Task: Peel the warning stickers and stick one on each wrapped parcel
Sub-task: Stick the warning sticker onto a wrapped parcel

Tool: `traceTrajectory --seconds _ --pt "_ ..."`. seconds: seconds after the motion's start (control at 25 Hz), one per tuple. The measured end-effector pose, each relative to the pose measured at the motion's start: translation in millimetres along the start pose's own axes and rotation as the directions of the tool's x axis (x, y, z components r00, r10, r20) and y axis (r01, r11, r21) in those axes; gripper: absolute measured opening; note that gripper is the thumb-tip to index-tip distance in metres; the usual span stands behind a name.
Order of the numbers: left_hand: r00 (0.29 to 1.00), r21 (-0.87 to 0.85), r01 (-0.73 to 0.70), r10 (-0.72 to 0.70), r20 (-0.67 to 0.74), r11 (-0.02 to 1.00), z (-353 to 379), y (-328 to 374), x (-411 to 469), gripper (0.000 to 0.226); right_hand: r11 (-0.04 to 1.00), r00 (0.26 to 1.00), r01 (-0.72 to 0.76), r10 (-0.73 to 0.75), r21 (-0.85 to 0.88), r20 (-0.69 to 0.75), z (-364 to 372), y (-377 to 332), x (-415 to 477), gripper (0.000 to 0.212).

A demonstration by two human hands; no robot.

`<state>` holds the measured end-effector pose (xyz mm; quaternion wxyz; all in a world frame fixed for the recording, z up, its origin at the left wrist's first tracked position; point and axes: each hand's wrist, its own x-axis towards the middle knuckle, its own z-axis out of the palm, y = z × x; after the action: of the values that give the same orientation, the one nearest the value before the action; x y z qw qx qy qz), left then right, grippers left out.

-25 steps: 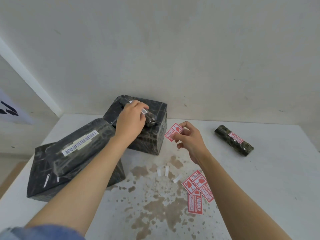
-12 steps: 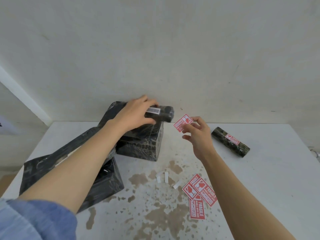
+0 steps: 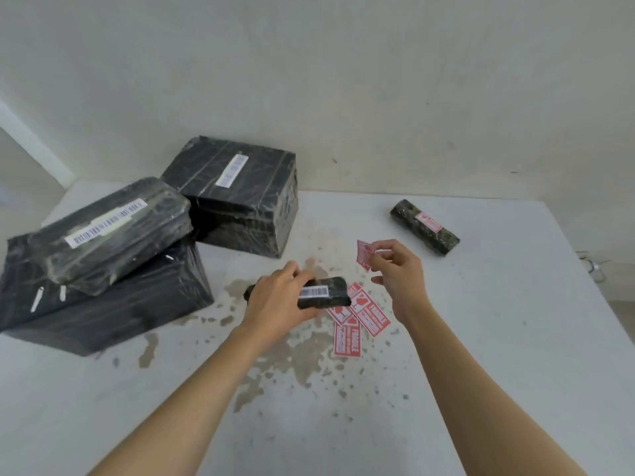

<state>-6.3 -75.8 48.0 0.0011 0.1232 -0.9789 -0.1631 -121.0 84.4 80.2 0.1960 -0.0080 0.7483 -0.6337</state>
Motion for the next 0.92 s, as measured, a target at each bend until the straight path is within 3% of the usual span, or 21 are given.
traceTrajectory --seconds 0.2,0.32,0.48,0.6,0.72,0.84,0.92 --pt "0.998 -0.020 0.045 -0.044 0.040 0.999 57.5 -2.7 -32.0 0.057 0.994 0.990 -0.070 0.080 -0.089 0.120 -9.7 49.2 -19.6 0.005" --pt "0.995 -0.097 0.031 -0.040 -0.093 0.995 64.8 -2.9 -42.0 0.056 0.989 0.989 -0.073 0.088 -0.129 0.117 -11.9 64.7 -24.0 0.003" --pt "0.970 -0.050 0.030 -0.041 -0.240 0.998 63.9 -23.2 -53.6 0.056 0.995 0.985 -0.034 0.050 -0.098 0.167 -6.6 64.3 -30.4 0.005" --pt "0.990 -0.010 0.065 -0.066 -0.128 0.998 60.7 -38.5 -51.7 0.060 0.990 0.971 -0.001 0.034 -0.139 0.237 5.0 63.1 -35.1 0.012" --pt "0.994 -0.153 0.094 -0.102 -0.043 0.984 56.8 -44.0 -49.7 0.078 0.969 0.957 0.073 -0.002 -0.237 0.289 19.7 63.8 -37.6 0.019" --pt "0.991 -0.258 0.117 -0.129 -0.030 0.959 53.4 -53.9 -62.4 0.089 0.947 0.933 0.144 -0.033 -0.287 0.359 32.5 62.5 -38.3 0.021" --pt "0.987 -0.251 0.135 -0.151 -0.048 0.959 52.1 -63.7 -73.5 0.080 0.932 0.915 0.184 -0.046 -0.313 0.400 38.5 61.7 -38.6 0.022"
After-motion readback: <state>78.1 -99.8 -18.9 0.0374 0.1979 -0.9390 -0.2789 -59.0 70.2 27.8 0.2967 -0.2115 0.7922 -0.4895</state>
